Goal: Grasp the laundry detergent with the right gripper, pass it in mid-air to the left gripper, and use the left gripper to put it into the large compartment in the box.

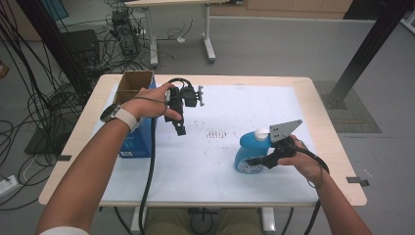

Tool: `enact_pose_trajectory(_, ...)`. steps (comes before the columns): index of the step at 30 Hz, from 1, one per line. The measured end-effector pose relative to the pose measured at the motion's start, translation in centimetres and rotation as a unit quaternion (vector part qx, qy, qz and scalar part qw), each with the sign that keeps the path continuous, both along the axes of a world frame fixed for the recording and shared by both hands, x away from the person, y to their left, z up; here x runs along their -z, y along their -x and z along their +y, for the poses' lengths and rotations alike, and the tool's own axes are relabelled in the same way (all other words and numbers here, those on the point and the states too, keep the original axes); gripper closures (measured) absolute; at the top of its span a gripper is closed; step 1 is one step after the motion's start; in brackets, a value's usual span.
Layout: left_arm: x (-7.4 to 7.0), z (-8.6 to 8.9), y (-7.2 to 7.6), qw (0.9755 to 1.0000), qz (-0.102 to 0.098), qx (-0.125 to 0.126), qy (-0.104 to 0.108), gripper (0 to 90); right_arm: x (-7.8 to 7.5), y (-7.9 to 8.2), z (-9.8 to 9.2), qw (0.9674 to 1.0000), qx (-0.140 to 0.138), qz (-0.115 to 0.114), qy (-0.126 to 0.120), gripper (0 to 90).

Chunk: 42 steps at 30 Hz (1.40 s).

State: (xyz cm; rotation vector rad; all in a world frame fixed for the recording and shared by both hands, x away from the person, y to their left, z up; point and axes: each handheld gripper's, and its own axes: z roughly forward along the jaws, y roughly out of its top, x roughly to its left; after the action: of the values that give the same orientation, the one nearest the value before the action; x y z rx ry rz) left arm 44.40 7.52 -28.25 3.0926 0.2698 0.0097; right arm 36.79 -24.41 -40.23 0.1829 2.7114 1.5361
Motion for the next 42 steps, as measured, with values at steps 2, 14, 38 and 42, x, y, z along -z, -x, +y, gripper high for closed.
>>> enact_pose_trajectory(2,0.02,0.01,0.01,1.0000,0.000,0.000,0.001,11.8,-0.01,0.01,0.01,1.0000,-0.001,-0.001,0.000,37.8)
enact_pose_trajectory(14,0.06,-0.10,0.03,1.0000,0.000,0.001,0.001,12.0,0.18,0.04,-0.09,0.9999,-0.006,0.001,-0.010,41.5)
enact_pose_trajectory(38,0.04,0.06,0.13,1.0000,0.000,0.000,0.002,12.2,0.35,-0.03,-0.19,0.9998,-0.009,0.000,-0.016,42.5)
enact_pose_trajectory(42,0.05,0.09,0.16,1.0000,0.000,-0.001,0.002,12.2,0.35,-0.01,-0.18,0.9998,-0.010,-0.001,-0.017,43.2)
